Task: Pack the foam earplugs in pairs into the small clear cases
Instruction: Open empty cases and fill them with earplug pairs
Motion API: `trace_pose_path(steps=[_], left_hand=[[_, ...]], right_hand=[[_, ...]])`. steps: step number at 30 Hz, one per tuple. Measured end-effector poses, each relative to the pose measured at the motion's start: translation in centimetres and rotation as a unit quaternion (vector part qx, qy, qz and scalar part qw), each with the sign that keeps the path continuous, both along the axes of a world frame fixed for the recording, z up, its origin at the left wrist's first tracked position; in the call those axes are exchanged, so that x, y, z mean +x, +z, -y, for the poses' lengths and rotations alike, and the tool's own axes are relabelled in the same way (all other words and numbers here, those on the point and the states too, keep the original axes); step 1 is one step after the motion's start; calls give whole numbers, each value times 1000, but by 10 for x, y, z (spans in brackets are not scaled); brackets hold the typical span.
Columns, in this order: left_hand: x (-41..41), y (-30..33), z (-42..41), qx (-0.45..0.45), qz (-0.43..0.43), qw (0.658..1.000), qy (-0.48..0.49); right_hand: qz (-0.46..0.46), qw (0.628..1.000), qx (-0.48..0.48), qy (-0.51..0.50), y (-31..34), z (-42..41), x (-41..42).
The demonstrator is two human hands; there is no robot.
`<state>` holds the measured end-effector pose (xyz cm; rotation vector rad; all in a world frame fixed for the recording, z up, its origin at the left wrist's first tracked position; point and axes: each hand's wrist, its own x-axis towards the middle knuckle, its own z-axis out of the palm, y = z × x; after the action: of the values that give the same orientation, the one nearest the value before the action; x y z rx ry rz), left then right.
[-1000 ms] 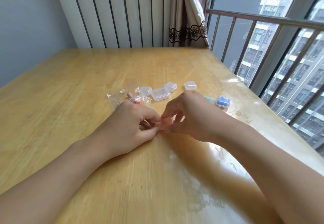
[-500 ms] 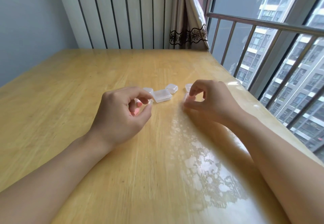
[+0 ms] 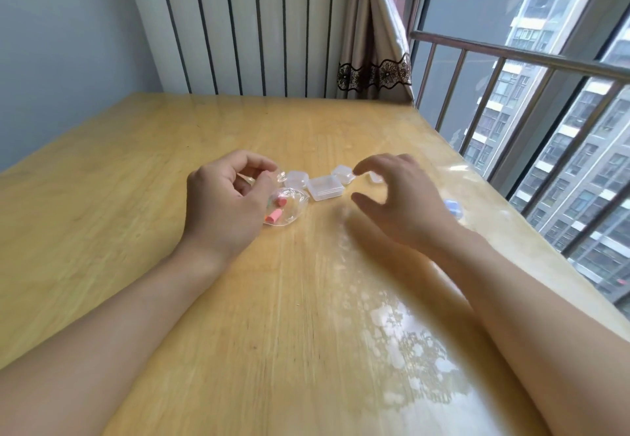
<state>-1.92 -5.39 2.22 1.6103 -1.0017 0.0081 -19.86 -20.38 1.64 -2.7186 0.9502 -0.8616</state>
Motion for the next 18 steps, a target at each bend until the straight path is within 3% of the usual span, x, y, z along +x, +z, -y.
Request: trace_pose_path(steps=[7,11,13,15,16,18], left_hand=[[0,-2,-3,8,-21,1000,-20],[-3,-1,-5,9,-7,999,-32],[-5,-1,-6,10,-2,999,-31],[-7,0,-8,2,-29,998,-62],[-10,1,-10,4,-42,995,-85],[-14,2,-14,32,-41,989,-140]], right_hand=[[-196,980,3,38,7,9,52],[-213,976,23,42,15,6,57],[-161,986,10,29,22,-5,46],[-29,997,49,42,26,-21,31],[54,990,113,62,28,-31,25],[190,927,300,120,29,-50,14]])
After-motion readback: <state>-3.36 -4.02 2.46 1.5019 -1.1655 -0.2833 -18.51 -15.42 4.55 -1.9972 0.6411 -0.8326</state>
